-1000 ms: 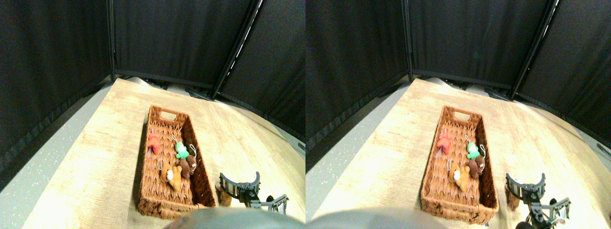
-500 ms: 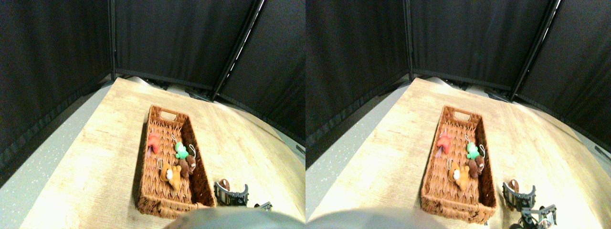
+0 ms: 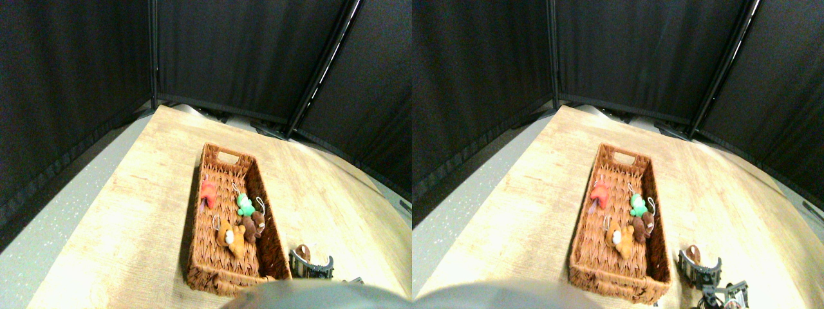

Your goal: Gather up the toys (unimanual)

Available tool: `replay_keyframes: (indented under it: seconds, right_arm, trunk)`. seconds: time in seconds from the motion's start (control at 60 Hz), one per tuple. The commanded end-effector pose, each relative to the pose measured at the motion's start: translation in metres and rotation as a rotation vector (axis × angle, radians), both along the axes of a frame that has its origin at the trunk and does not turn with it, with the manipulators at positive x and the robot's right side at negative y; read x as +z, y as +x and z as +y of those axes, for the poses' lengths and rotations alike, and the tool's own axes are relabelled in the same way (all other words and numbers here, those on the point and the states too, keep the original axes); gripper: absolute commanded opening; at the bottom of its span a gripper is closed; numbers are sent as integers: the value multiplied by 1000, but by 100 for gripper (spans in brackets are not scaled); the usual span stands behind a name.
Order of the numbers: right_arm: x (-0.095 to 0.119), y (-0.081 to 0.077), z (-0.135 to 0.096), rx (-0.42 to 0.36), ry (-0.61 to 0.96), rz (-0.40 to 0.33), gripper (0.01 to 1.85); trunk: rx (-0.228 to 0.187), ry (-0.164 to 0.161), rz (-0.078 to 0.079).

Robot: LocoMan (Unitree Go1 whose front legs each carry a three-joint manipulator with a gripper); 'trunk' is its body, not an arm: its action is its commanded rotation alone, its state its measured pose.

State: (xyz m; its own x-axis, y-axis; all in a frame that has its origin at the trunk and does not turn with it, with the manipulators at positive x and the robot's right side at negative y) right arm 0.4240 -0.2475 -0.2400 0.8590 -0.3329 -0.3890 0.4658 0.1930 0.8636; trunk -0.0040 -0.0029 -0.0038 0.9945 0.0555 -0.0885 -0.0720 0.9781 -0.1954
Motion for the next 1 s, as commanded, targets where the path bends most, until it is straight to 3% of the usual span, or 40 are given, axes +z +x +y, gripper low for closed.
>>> replay_keyframes:
  seconds: [0.017,0.083,0.133,0.35,0.483,0.567,0.667,0.7,0.767,0.9,1.0]
  right_arm:
    - [3,3,0,-17,-43,-38,65]
    - [5,4,3,-54,-103,-61,19]
    - [6,4,5,-90,-130,-65,6]
    - [23,8,7,-131,-144,-96,6]
    - [33,16,3,-46,-175,-164,6]
    - [41,20,4,-33,-208,-174,6]
    - [59,29,8,3,-277,-185,6]
    - [70,35,10,76,-289,-212,6]
    - [83,40,16,60,-256,-230,6]
    - [116,54,33,160,-332,-255,6]
    - [131,60,45,187,-326,-284,6]
  trunk:
    - [13,-16,21]
    - [13,-18,21]
    - [13,-18,19]
    - [12,-16,12]
    - [14,-18,7]
    - [10,-19,3]
    - [13,-21,-2]
    - [13,-22,-3]
    - [13,-26,-9]
    - [23,-39,-18]
    - [31,-49,-23]
